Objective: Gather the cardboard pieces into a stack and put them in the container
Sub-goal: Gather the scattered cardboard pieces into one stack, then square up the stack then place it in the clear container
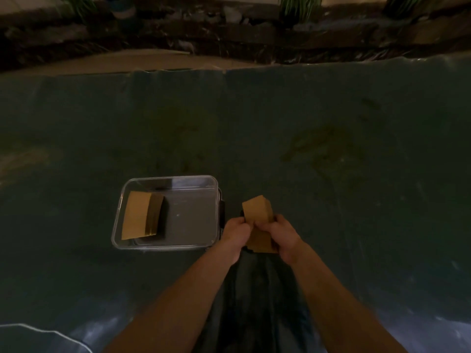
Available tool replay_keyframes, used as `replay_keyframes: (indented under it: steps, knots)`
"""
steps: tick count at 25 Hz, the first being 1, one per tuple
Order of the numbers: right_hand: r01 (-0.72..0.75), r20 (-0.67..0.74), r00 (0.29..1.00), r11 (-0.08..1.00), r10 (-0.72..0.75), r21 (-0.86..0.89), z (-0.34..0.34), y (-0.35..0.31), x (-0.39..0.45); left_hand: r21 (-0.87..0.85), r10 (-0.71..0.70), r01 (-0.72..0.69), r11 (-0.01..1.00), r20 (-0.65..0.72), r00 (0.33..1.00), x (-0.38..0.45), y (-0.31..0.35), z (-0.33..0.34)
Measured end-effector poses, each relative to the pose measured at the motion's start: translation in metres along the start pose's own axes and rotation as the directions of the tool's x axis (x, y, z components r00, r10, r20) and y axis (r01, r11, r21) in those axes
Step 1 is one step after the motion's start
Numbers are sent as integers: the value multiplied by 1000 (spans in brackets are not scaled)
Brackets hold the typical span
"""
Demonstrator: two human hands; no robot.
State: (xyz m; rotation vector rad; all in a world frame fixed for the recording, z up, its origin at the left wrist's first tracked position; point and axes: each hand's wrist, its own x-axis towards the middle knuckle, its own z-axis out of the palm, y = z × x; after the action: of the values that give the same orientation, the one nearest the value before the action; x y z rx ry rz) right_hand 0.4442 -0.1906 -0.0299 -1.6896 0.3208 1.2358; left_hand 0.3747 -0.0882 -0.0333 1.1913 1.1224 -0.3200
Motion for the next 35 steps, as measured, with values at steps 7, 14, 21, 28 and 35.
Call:
replay_keyframes:
  steps: [7,14,21,28,35]
  knots:
    - [300,-188,899,870,-395,-392,40,33,-65,-265,166,-115,957,178,970,-57,-38,-13]
    - [365,-105,723,506,-683,-782,94,76,-114,-559,209,-48,828,228,951,-99,-94,-77]
    - [396,365,665,-106,-651,-912,243,149,-122,-194,329,-388,901,-278,903,-126,-182,-226]
    - [433,595,548,-410,-588,-803,340,170,-107,411,575,-433,802,-335,747,-118,-240,-343]
    - [438,570,550,-370,-611,-819,338,185,-78,592,611,-343,729,-338,716,-86,-255,-341]
